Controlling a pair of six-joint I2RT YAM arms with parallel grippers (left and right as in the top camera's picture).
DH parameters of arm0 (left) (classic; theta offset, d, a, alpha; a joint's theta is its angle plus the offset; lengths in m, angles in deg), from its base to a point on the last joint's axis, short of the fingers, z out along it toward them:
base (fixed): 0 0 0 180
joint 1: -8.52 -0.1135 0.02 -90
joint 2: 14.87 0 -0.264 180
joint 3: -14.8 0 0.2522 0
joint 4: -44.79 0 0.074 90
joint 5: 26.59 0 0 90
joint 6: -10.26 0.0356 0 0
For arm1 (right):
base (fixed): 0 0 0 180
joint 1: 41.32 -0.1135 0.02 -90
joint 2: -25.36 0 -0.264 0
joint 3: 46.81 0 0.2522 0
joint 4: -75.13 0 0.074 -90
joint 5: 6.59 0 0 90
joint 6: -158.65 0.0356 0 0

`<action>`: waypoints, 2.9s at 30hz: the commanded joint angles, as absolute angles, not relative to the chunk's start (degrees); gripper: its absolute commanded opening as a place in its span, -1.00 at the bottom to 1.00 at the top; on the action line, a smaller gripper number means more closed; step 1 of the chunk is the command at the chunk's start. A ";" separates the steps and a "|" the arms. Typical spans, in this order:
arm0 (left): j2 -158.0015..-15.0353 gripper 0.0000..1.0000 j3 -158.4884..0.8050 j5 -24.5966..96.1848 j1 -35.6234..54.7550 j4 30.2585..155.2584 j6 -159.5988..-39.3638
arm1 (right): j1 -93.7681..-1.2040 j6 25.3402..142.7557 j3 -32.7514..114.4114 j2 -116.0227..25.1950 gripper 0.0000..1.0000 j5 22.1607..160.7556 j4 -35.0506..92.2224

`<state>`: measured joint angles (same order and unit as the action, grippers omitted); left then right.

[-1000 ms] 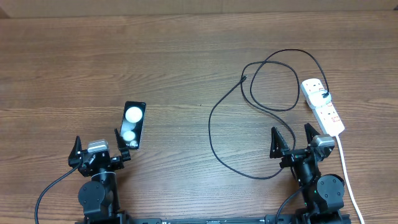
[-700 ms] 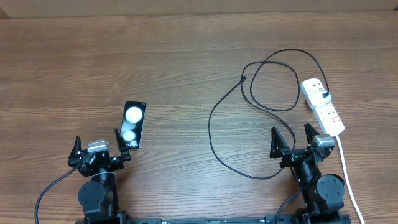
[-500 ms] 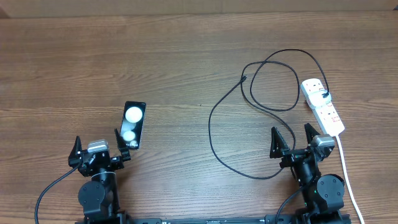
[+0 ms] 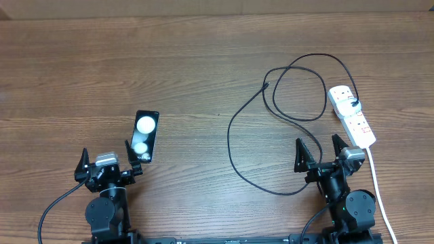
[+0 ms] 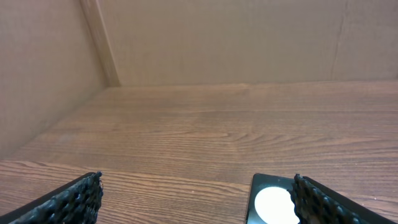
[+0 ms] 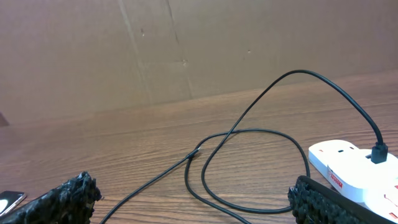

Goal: Plug charger to phone and switch on socket

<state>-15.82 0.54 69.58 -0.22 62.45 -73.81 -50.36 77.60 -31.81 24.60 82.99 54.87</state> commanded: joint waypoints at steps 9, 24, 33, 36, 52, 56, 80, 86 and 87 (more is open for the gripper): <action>-15.21 0.99 0.76 69.17 -0.52 62.41 -75.06 | -50.14 77.34 -31.88 24.91 0.99 82.68 55.20; -15.23 0.98 0.76 69.15 -0.52 61.99 -75.06 | -50.14 77.34 -31.88 24.91 1.00 82.68 55.20; -15.21 0.99 0.76 61.96 -0.48 61.93 -75.06 | -50.14 77.34 -31.88 24.91 0.99 82.68 55.20; -15.21 0.99 0.76 56.38 -0.48 61.60 -75.21 | -50.14 77.34 -31.88 24.91 1.00 82.68 55.20; -15.25 0.99 -5.93 53.37 -0.46 62.06 -82.14 | -50.14 77.34 -31.88 24.91 1.00 82.68 55.20; -17.11 0.99 -11.41 53.50 -0.46 65.69 -82.40 | -50.14 77.34 -31.88 24.91 1.00 82.68 55.20; -71.56 1.00 -73.12 49.48 -0.46 113.25 -88.98 | -50.14 77.34 -31.88 24.91 1.00 82.68 55.20; -82.16 0.99 -83.50 52.67 -0.46 127.94 -88.74 | -50.14 77.34 -31.88 24.91 1.00 82.68 55.20; -83.10 1.00 -83.69 53.30 -0.46 128.92 -88.74 | -50.14 77.34 -31.88 24.91 1.00 82.68 55.20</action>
<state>-80.28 -81.25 51.16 -0.22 126.91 -88.48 -50.36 77.60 -31.81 24.60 83.01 54.87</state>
